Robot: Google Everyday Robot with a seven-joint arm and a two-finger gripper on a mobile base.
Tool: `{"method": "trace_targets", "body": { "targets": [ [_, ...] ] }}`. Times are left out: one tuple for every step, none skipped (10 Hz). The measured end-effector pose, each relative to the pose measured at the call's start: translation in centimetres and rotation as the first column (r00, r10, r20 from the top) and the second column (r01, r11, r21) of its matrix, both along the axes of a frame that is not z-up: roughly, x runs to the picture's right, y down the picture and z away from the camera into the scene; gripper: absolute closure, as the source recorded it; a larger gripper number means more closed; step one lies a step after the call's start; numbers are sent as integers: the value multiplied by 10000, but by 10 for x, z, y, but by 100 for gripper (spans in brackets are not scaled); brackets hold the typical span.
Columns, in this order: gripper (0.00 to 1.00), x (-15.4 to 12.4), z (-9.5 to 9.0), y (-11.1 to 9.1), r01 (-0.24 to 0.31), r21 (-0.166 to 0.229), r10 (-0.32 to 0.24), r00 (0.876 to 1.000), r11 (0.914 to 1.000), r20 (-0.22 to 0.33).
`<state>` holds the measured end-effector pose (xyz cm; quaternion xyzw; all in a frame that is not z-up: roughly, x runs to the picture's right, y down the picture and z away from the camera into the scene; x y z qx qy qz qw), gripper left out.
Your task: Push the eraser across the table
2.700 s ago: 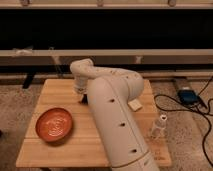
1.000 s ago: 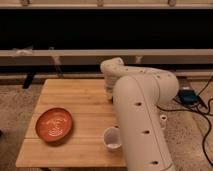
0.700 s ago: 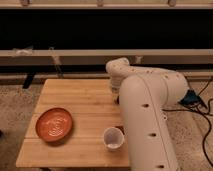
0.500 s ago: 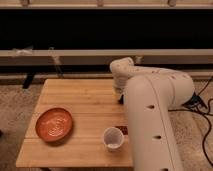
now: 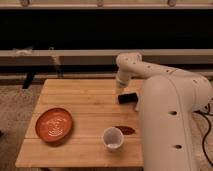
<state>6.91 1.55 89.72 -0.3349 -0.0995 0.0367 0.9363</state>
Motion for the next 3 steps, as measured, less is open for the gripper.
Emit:
{"method": "trace_targets", "body": {
  "targets": [
    [67, -20, -8, -9, 350, 66, -355, 9949, 9994, 946],
    [67, -30, -14, -15, 515, 163, -534, 9873, 9985, 1495],
    [67, -35, -17, -18, 614, 216, -643, 9813, 9979, 1813]
  ]
}}
